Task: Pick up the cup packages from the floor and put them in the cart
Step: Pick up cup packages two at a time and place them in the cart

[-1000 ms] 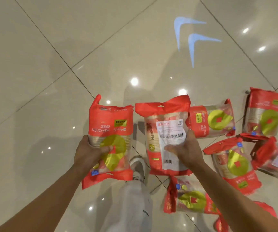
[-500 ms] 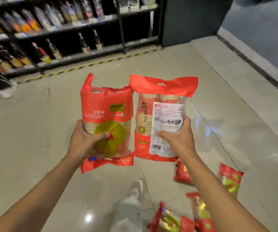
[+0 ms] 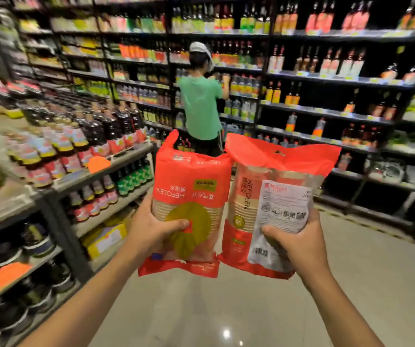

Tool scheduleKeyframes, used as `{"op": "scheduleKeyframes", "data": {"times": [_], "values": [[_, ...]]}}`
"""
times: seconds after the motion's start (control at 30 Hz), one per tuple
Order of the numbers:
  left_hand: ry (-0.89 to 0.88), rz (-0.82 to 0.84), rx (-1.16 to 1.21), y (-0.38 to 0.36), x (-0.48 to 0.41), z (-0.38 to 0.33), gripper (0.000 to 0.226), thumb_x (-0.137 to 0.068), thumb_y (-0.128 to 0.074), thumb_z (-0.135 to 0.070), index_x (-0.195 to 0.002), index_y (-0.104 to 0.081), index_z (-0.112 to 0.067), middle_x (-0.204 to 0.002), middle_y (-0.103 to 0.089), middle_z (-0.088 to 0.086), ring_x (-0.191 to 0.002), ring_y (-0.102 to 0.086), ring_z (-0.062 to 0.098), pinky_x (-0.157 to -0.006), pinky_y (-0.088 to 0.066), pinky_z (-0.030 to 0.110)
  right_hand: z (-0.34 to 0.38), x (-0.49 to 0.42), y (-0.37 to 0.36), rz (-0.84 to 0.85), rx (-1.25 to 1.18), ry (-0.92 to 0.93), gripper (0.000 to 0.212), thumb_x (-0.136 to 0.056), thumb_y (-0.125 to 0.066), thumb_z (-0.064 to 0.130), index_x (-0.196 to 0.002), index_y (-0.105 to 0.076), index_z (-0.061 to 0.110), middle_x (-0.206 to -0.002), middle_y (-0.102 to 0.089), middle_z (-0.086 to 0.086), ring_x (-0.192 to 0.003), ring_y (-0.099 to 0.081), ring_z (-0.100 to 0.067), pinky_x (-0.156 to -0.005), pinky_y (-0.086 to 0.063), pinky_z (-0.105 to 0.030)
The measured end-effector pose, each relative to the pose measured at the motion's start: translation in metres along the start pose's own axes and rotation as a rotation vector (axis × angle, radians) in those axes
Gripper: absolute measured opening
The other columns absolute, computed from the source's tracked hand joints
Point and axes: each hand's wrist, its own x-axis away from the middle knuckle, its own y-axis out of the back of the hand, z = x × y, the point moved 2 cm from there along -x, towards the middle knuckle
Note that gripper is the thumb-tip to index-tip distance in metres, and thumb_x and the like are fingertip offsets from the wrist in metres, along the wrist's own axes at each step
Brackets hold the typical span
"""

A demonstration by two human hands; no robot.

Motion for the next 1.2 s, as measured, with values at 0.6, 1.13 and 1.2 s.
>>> {"op": "scheduleKeyframes", "data": {"times": [0.6,1.13,1.2], "values": [[0.291,-0.737,-0.193,0.616,0.183,0.141,0.068,-0.052,-0.100,-0.013,-0.102,-0.058,-0.032,-0.097,-0.071,-0.014,-0.074,-0.067,-0.012,-0.068,-0.050,0.015,0.116,0.294,-0.585,0.787,-0.200,0.042,0.068,-0.066,-0.090,-0.005,-0.123,-0.060,0.017,-0.111,-0.077,-0.002,-0.096,-0.076,-0.018,-0.085,-0.062,-0.047],[0.977,-0.748,-0.305,0.843,0.326,0.296,0.062,-0.046,-0.096,-0.028,-0.097,-0.062,-0.018,-0.084,-0.077,0.013,-0.077,-0.073,0.029,-0.076,-0.060,0.045,-0.021,0.564,-0.785,1.142,0.078,-0.533,0.079,-0.043,-0.097,0.034,-0.110,-0.058,0.020,-0.104,-0.073,-0.003,-0.094,-0.072,-0.024,-0.084,-0.059,-0.043],[1.019,-0.666,-0.273,0.858,0.326,0.330,0.051,-0.058,-0.096,-0.016,-0.096,-0.061,-0.015,-0.068,-0.076,0.004,-0.060,-0.068,0.018,-0.059,-0.056,0.029,-0.037,0.589,-0.781,1.110,0.108,-0.612,0.089,-0.044,-0.101,0.031,-0.117,-0.052,0.019,-0.109,-0.068,-0.007,-0.095,-0.068,-0.024,-0.083,-0.056,-0.040]]}}
